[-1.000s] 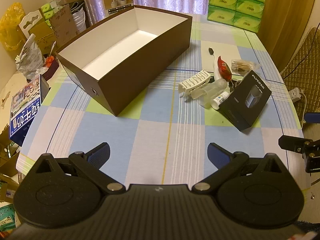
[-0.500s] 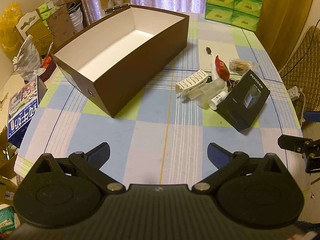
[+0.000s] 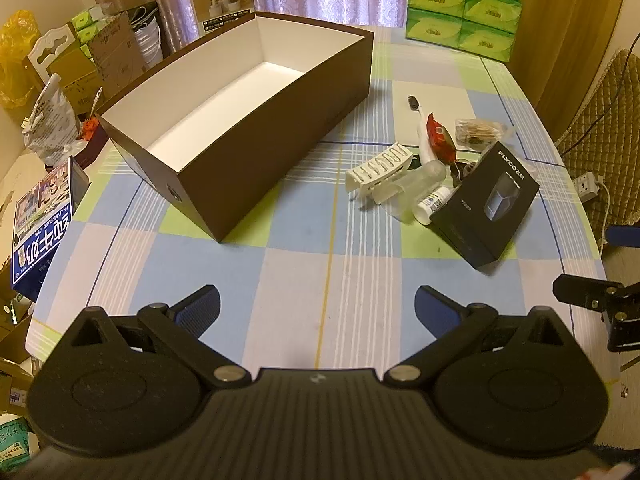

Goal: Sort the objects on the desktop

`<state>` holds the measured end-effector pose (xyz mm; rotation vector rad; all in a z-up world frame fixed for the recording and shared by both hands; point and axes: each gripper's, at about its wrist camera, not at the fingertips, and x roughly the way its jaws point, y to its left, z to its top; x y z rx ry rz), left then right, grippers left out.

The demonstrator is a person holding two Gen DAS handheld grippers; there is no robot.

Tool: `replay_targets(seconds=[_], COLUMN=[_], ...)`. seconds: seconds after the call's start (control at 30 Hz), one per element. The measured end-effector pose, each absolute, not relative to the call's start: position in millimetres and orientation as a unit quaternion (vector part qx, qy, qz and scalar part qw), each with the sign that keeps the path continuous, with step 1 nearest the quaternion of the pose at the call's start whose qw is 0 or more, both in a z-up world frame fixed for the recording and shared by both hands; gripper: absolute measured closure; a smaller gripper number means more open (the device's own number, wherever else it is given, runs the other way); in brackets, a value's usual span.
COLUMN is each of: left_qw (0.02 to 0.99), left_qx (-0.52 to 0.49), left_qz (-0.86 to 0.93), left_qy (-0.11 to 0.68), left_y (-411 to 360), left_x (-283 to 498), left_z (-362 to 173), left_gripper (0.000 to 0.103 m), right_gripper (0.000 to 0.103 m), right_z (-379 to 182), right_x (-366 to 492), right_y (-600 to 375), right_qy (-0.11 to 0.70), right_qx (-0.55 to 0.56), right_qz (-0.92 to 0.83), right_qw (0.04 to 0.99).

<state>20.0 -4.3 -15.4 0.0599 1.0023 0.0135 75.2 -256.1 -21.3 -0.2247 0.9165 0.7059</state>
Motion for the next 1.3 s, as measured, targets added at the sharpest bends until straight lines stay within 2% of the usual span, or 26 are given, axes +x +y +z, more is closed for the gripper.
replay_targets(seconds=[0.6,1.2,1.3], left_qw=[0.876,0.876,0.873], left_qx=[0.036,0.085,0.097], left_qz=[0.002,-0.057,-0.078], left_qy=[0.482,0.472,0.472], left_y=[-10.5,-25.0,-28.5], left_x=[39.4,94.0,106.7], left_z=[-21.7,-29.8,-32.7], left_gripper=[0.001,0.001,0.004], right_gripper=[0.002,0.002,0.002], right_z=[-27.3,-38.0,-39.5], right_x=[92.7,116.5,117.9], right_y=[-256.1,-259.6,-257.3], right_qy=[0.432,0.474,0.476], right_qx=[-0.099,0.019,0.040], right_qz=[0.333,0.245,0.225], right_qw=[0.832,0.846,0.849])
